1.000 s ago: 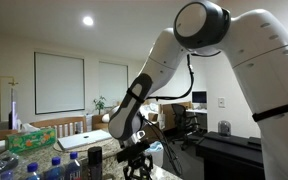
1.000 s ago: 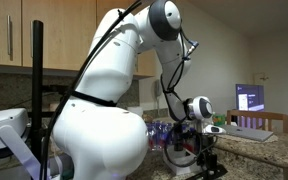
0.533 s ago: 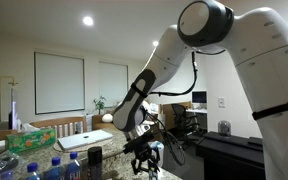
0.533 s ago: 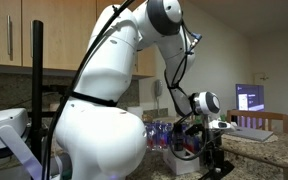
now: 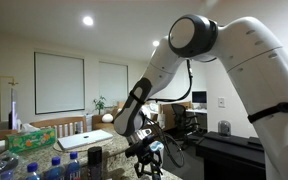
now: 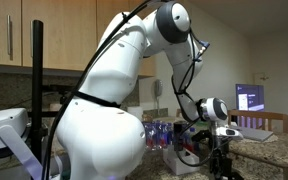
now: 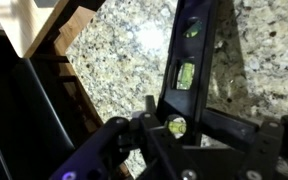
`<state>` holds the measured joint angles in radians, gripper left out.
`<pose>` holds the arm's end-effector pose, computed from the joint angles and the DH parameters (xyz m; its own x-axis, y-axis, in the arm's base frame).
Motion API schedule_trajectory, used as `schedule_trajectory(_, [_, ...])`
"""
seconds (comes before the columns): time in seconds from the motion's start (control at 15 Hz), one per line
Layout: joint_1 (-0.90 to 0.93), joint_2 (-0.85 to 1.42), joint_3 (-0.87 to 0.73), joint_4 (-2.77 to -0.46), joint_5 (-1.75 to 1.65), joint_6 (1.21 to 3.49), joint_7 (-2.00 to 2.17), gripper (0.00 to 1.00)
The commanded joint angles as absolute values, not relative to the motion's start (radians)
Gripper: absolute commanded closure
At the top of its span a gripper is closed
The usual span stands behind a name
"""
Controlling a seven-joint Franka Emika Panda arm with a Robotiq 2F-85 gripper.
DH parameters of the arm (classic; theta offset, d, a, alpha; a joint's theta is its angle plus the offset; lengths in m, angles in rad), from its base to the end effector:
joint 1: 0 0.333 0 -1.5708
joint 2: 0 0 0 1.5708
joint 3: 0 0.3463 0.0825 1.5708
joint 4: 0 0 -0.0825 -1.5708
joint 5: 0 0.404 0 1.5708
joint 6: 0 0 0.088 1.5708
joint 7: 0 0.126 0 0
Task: Put the black bottle on the white box, place the tape over the bottle, put the black object on top of the black bottle
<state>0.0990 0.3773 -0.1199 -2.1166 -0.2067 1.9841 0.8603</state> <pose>0.5305 -0.0289 0.2024 0.6807 -0.7060 -0.1955 -0.5593 -0.6732 0.4837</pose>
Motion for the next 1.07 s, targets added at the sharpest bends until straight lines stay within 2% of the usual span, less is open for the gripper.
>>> schedule_trajectory(0.0, [0.078,0.455,-0.103,-2.051,-0.187,1.97,0.816,0.78])
schedule_trajectory(1.0, [0.085,0.604,-0.101,-1.905,-0.157,1.943,0.769,0.78])
